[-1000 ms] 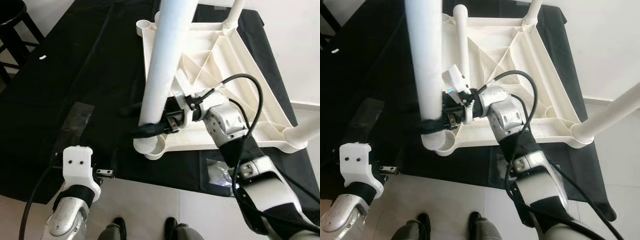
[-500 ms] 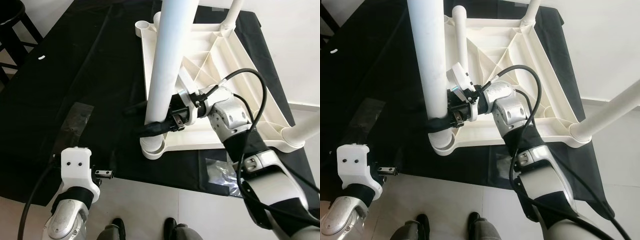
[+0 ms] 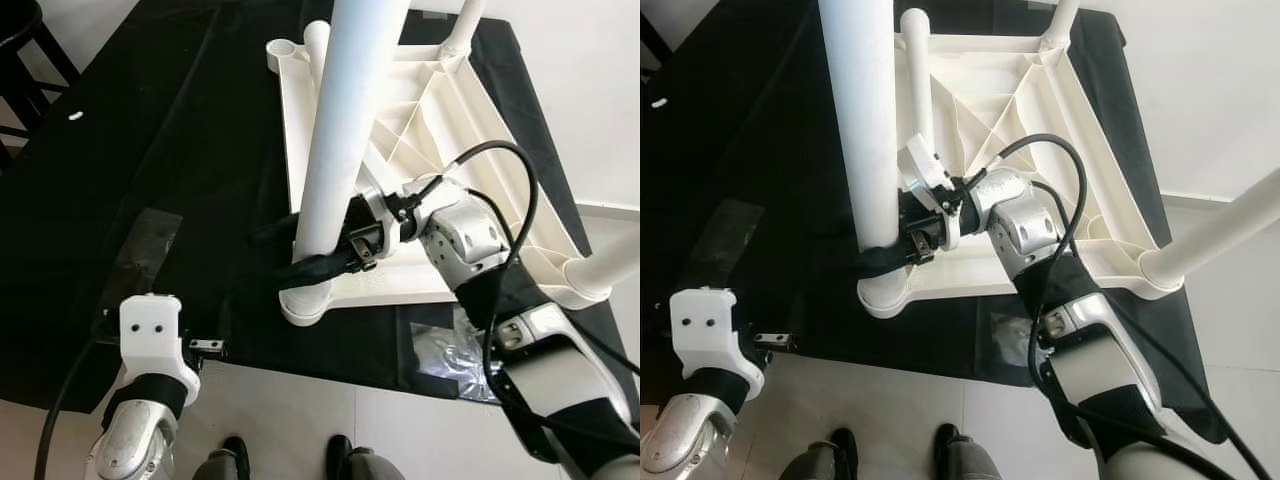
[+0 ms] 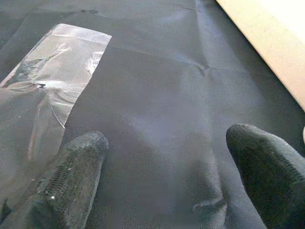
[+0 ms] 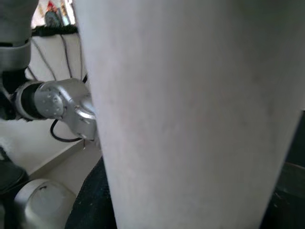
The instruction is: Building children table
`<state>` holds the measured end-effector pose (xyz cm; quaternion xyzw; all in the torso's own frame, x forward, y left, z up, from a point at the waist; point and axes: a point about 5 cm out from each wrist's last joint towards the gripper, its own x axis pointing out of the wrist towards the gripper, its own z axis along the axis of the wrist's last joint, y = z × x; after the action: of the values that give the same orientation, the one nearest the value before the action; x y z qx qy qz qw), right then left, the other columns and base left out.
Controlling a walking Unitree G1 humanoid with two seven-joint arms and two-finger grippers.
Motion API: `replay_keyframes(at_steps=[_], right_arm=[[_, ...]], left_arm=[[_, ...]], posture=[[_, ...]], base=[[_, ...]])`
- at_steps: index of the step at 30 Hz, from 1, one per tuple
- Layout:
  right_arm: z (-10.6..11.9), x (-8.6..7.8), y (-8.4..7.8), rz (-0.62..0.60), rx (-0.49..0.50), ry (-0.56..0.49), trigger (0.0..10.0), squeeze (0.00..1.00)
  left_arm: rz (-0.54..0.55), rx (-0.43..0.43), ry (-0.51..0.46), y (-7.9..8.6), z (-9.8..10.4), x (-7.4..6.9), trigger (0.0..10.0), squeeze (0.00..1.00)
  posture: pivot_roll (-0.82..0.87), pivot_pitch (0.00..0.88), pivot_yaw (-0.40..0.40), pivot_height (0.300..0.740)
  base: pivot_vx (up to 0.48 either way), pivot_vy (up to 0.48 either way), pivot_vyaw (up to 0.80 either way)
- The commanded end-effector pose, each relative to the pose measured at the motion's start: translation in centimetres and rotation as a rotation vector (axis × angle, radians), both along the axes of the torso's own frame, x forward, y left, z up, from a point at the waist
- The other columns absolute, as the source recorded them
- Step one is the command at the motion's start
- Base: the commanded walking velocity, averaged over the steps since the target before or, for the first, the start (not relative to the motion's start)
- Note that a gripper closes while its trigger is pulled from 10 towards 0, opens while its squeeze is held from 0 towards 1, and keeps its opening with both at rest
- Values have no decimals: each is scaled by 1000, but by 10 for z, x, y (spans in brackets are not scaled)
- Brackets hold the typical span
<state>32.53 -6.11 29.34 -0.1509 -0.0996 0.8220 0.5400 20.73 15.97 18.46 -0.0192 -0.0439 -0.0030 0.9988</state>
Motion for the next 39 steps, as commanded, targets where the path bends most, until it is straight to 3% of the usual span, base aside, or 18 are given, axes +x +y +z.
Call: replay_keyframes(at_steps=[1,7,10,22,29,30,39], right_arm=[[-35,2,-5,-22,-142,100,10000,0],[-37,5,-6,-26,-183,91,10000,0],[-39,2,-5,10,-249,46,10000,0],[-44,-1,0,54,-271,66,10000,0],[-50,1,-2,33,-206,142,10000,0],[-55,3,-8,-3,-162,176,10000,0],[-61,2,-18,-96,-115,204,10000,0]], left_arm=[[3,-4,9,-1,-1,-4,10000,0],[3,-5,10,-1,0,-5,10000,0],[0,-7,13,-1,-1,-6,10000,0],[5,-6,22,-1,-2,-11,10000,0],[6,-7,29,-1,-2,-12,10000,0],[4,-10,31,-1,-3,-11,10000,0],[2,-20,31,-1,-4,-9,10000,0]], posture=[[4,380,-135,740],[5,382,-134,740],[13,386,-134,740],[28,389,-136,740],[26,388,-132,740],[8,390,-133,740],[-10,381,-138,740]], base=[[0,0,0],[0,0,0],[0,0,0],[0,0,0],[0,0,0],[0,0,0],[0,0,0]])
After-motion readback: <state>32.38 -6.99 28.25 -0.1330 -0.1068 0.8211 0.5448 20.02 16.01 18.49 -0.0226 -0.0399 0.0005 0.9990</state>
